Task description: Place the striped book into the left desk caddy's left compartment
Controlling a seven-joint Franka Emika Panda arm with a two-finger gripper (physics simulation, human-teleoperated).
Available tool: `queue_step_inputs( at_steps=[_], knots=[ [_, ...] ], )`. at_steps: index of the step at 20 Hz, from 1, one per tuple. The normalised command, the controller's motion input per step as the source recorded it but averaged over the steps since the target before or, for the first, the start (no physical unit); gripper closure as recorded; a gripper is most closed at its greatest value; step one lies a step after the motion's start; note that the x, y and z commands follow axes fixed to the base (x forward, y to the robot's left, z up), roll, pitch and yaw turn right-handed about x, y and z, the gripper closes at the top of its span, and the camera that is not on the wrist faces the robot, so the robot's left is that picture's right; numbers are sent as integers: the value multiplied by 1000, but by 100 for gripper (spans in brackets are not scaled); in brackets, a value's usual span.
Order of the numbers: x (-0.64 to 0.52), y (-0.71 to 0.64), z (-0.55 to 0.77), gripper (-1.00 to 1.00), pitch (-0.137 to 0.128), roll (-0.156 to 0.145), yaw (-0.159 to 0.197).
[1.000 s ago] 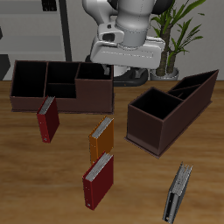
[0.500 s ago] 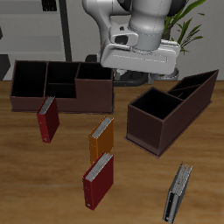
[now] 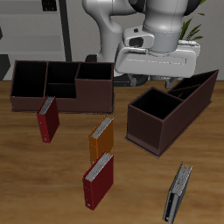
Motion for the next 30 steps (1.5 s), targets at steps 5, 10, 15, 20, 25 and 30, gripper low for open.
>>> queue_step_inputs(
  at_steps=[5, 10, 15, 20, 25, 30],
  knots=[
    [442, 243, -67, -100, 8, 75, -46],
    [237, 146, -107, -100, -16, 38, -32],
    [294, 55, -203, -100, 8, -27, -25],
    [253, 4, -86, -100, -3, -16, -22],
    [249, 24, 27, -100, -24, -30, -35],
    [219, 74, -36, -100, -6, 7, -18]
  ],
)
